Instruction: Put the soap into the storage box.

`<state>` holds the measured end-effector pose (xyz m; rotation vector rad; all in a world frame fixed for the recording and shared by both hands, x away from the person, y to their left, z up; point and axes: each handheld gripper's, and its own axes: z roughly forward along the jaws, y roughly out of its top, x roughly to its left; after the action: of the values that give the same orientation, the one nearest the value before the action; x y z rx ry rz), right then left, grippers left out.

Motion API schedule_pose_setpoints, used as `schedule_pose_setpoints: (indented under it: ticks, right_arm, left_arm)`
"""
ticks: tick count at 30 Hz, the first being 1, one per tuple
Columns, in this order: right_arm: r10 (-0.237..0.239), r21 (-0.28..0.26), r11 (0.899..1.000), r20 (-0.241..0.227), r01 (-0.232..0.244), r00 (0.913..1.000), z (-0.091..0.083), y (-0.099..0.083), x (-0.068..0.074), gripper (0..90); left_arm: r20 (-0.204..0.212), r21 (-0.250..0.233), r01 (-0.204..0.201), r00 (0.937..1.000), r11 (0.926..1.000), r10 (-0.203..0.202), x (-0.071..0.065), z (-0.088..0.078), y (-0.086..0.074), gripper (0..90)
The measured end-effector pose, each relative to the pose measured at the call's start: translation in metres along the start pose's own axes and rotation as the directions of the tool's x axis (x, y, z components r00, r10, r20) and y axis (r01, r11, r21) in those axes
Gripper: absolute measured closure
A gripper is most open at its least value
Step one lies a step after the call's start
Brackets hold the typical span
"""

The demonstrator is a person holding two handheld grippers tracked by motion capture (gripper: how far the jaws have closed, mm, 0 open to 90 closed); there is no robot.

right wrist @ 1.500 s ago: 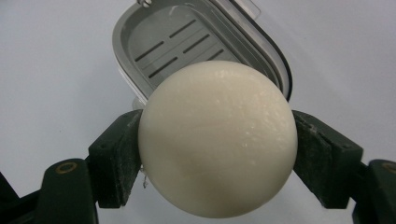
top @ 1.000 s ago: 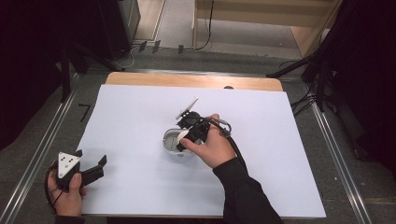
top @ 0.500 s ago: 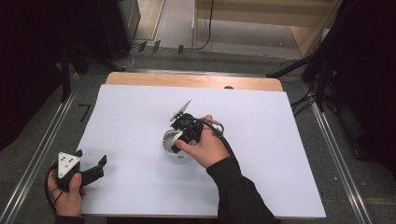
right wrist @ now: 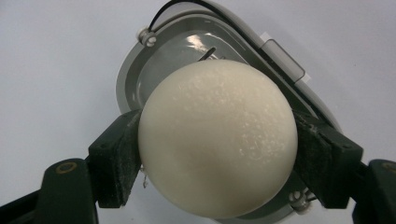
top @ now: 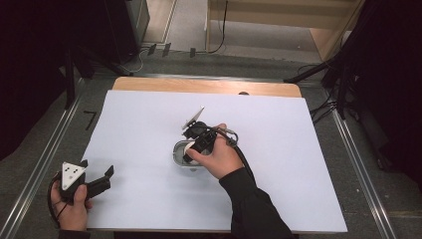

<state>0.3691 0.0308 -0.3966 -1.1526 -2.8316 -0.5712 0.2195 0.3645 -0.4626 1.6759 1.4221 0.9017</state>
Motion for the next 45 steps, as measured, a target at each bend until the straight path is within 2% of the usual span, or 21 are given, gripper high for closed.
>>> schedule_pose_setpoints:
  ticks: [7, 11, 22, 25, 26, 30, 34, 45]
  right_arm:
    - [0.009, 0.009, 1.000, 0.018, -0.010, 0.9998, 0.010, -0.002, -0.001, 23.8]
    - [0.026, -0.008, 1.000, 0.013, -0.026, 0.9996, 0.009, -0.003, -0.003, 23.7]
    - [0.029, -0.022, 0.999, 0.015, -0.028, 0.9995, 0.009, -0.006, -0.002, 22.9]
    - [0.025, -0.034, 0.999, 0.016, -0.025, 0.9996, 0.008, -0.007, -0.002, 18.6]
    - [0.024, -0.037, 0.999, 0.008, -0.023, 0.9997, 0.006, -0.007, -0.001, 12.5]
    - [0.010, -0.045, 0.999, 0.019, -0.009, 0.9998, 0.004, -0.008, 0.001, 11.6]
    - [0.025, -0.061, 0.998, 0.015, -0.024, 0.9996, 0.001, -0.009, 0.001, 9.1]
    - [0.020, -0.088, 0.996, 0.006, -0.019, 0.9998, -0.012, -0.015, -0.002, 9.7]
  left_arm:
    - [0.000, 0.000, -0.003, 1.0000, 1.0000, 0.003, 0.000, 0.000, 0.000, 13.8]
    - [0.000, 0.002, -0.005, 1.0000, 1.0000, 0.005, 0.000, 0.000, 0.000, 13.8]
    - [0.000, 0.002, -0.005, 1.0000, 1.0000, 0.005, 0.000, 0.000, 0.000, 13.8]
    - [-0.001, 0.001, -0.005, 1.0000, 1.0000, 0.005, 0.000, 0.000, 0.000, 13.8]
    - [0.000, 0.002, -0.005, 1.0000, 1.0000, 0.005, 0.000, 0.000, 0.000, 13.8]
    - [0.000, 0.002, -0.007, 1.0000, 1.0000, 0.007, 0.000, 0.000, 0.000, 13.8]
    - [-0.001, 0.002, -0.007, 1.0000, 1.0000, 0.007, 0.000, 0.000, 0.000, 13.8]
    - [-0.001, 0.001, -0.007, 1.0000, 1.0000, 0.007, 0.000, 0.000, 0.000, 13.8]
